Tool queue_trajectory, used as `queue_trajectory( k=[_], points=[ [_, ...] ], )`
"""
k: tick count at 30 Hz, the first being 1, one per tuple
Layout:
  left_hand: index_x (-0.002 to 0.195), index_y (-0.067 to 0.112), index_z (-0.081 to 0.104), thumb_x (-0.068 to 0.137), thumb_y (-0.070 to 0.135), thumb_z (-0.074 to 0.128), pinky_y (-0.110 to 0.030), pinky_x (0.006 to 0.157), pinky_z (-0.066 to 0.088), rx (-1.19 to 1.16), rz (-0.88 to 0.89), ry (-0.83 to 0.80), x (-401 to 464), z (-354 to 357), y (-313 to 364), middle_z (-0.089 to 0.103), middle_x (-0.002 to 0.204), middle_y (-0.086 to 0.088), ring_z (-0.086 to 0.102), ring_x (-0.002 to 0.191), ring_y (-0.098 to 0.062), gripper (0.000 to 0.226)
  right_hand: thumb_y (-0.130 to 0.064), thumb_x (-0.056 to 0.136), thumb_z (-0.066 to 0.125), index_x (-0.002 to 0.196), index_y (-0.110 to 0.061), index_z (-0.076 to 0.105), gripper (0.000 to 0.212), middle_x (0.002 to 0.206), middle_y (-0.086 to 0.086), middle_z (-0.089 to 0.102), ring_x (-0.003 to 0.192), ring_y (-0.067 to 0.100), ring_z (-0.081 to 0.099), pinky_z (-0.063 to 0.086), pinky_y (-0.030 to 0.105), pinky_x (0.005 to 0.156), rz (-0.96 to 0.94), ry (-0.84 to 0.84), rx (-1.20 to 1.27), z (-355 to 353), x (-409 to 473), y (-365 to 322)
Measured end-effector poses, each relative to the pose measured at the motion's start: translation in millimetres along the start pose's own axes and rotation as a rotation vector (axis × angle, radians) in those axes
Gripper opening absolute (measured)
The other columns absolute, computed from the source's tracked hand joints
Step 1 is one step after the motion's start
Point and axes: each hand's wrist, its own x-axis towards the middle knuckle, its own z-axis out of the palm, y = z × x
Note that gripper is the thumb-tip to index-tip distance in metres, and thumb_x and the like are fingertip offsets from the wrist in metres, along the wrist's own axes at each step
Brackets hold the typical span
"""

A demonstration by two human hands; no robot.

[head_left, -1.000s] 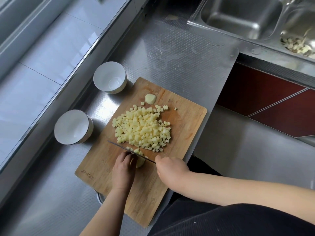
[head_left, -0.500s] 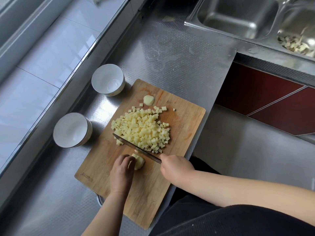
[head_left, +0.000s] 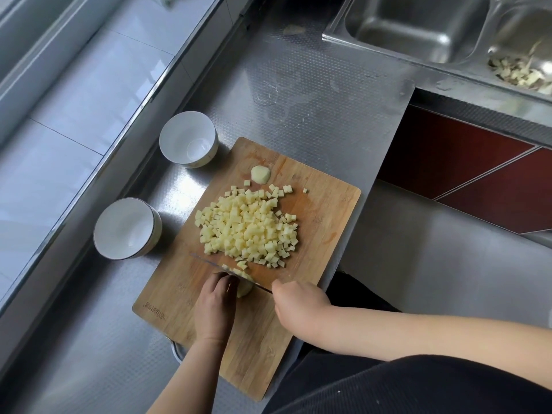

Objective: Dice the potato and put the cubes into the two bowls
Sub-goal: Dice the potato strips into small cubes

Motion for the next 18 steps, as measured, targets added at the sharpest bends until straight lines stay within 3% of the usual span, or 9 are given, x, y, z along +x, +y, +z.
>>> queue_trajectory(
  k=[6, 9, 14, 18],
  points=[
    [0.095, 0.004, 0.072, 0.069, -0.005, 0.081, -0.036, 0.061, 0.057, -0.011, -0.008, -0.019, 0, -1, -1, 0.069, 0.100, -0.010, 0.067, 0.082, -0.030, 0.029, -0.008, 0.098, 0.045, 0.097, -0.012, 0.046, 0.004, 0.068, 0.003, 0.044, 0.070, 0.027, 0.050, 0.023, 0.026, 0.044, 0.031, -0.020, 0.094, 14, 6, 11],
    [0.093, 0.005, 0.071, 0.074, -0.003, 0.078, -0.034, 0.057, 0.055, -0.020, -0.013, -0.030, 0, -1, 0, 0.066, 0.095, -0.008, 0.065, 0.077, -0.028, 0.022, -0.018, 0.101, 0.040, 0.101, -0.010, 0.051, 0.013, 0.083, 0.010, 0.056, 0.073, 0.025, 0.049, 0.024, 0.027, 0.046, 0.042, -0.006, 0.193, 12, 10, 20],
    [0.094, 0.006, 0.072, 0.077, 0.000, 0.076, -0.032, 0.060, 0.054, -0.001, -0.038, -0.014, -2, -5, 2, 0.067, 0.095, -0.007, 0.065, 0.078, -0.025, 0.019, -0.022, 0.101, 0.040, 0.101, -0.010, 0.053, 0.018, 0.082, 0.007, 0.055, 0.078, 0.028, 0.055, 0.036, 0.031, 0.058, 0.051, 0.038, 0.259, 4, 9, 26],
    [0.094, 0.005, 0.071, 0.076, 0.001, 0.077, -0.033, 0.058, 0.055, 0.004, -0.038, 0.010, -6, -6, -1, 0.067, 0.094, -0.008, 0.065, 0.077, -0.026, 0.020, -0.021, 0.101, 0.039, 0.095, -0.012, 0.049, 0.014, 0.094, 0.012, 0.064, 0.074, 0.028, 0.050, 0.024, 0.029, 0.047, -0.016, 0.089, 0.216, -2, 3, 17]
  ],
)
